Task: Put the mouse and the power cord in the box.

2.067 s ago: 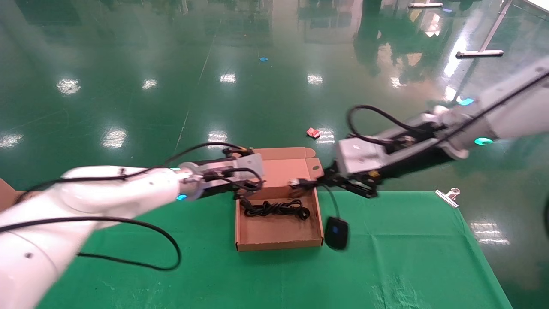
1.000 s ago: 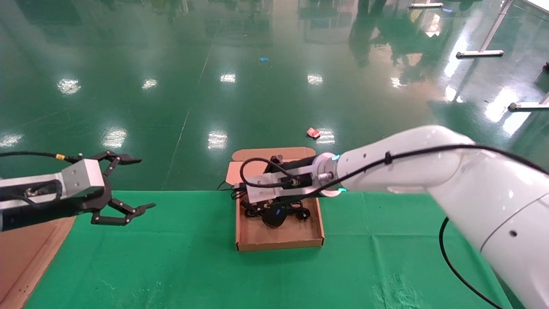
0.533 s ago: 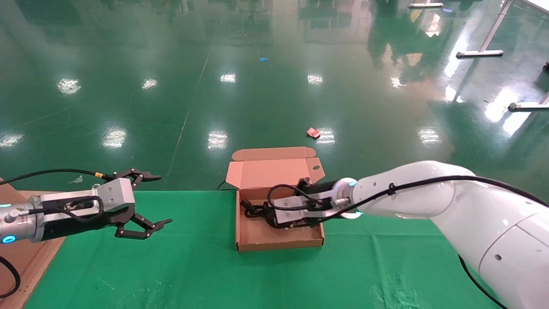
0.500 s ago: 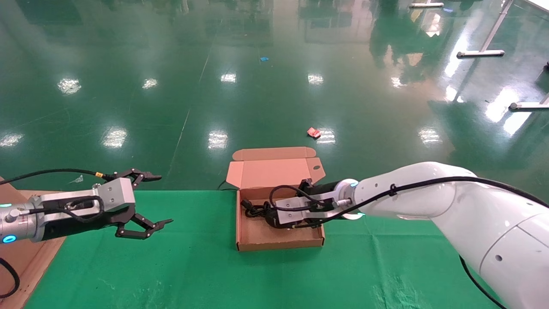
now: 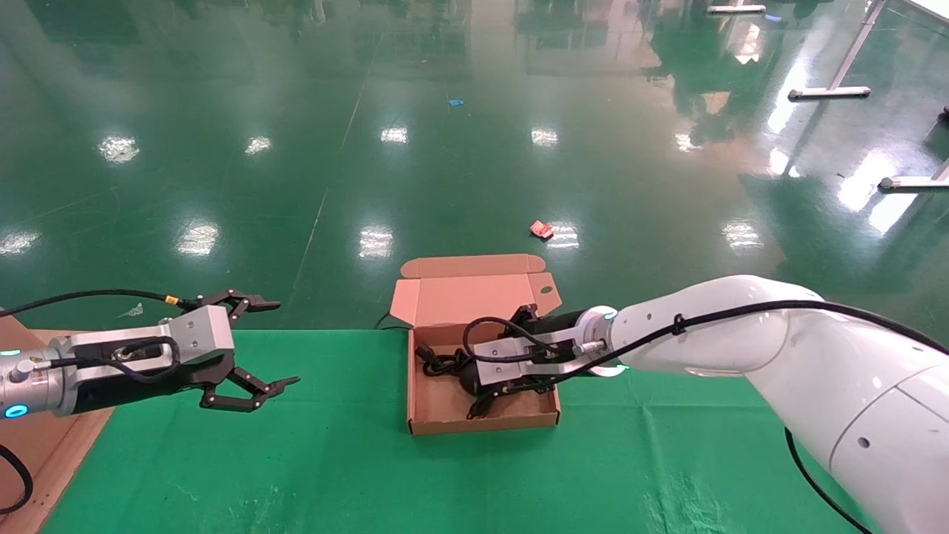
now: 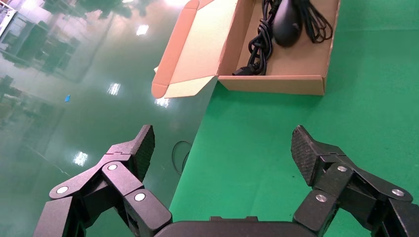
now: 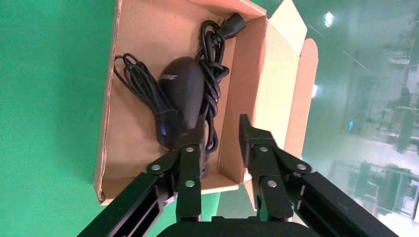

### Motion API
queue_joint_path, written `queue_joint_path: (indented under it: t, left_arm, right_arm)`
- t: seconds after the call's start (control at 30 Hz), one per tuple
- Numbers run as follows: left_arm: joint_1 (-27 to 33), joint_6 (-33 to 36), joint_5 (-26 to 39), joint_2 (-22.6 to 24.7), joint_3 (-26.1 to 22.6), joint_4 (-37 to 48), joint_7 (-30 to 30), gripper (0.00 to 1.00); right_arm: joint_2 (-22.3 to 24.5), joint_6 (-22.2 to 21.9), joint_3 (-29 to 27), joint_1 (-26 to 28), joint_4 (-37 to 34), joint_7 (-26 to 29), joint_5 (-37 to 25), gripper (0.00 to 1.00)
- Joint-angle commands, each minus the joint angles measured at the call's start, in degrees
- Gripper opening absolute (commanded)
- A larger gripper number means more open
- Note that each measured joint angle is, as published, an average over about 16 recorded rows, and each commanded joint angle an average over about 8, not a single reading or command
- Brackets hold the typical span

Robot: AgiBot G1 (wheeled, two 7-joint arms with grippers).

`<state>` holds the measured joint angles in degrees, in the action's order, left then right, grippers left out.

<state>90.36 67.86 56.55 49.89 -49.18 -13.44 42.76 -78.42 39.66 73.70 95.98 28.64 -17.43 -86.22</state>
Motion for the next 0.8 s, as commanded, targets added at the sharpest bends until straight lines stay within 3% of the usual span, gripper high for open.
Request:
queue_joint_path:
  t: [0.03, 0.3, 0.8]
  left_arm:
    - [0.0, 0.0, 0.0, 0.0, 0.0, 0.0, 0.0, 1.00]
    - [-0.9, 0.6, -0.5, -0.5, 1.1, -2.1, -1.8, 1.00]
    - [-7.9, 4.9, -4.0, -4.1, 9.1, -16.7, -14.8, 1.00]
  right_arm:
    - [0.0, 0.1, 0.0, 0.1, 0.0, 0.0, -0.1, 1.00]
    - [1.7, 2.0, -2.4, -1.2, 1.9, 1.1, 1.6, 1.00]
    - [12.3, 13.1, -16.4, -9.6, 12.8, 7.9, 12.4, 1.00]
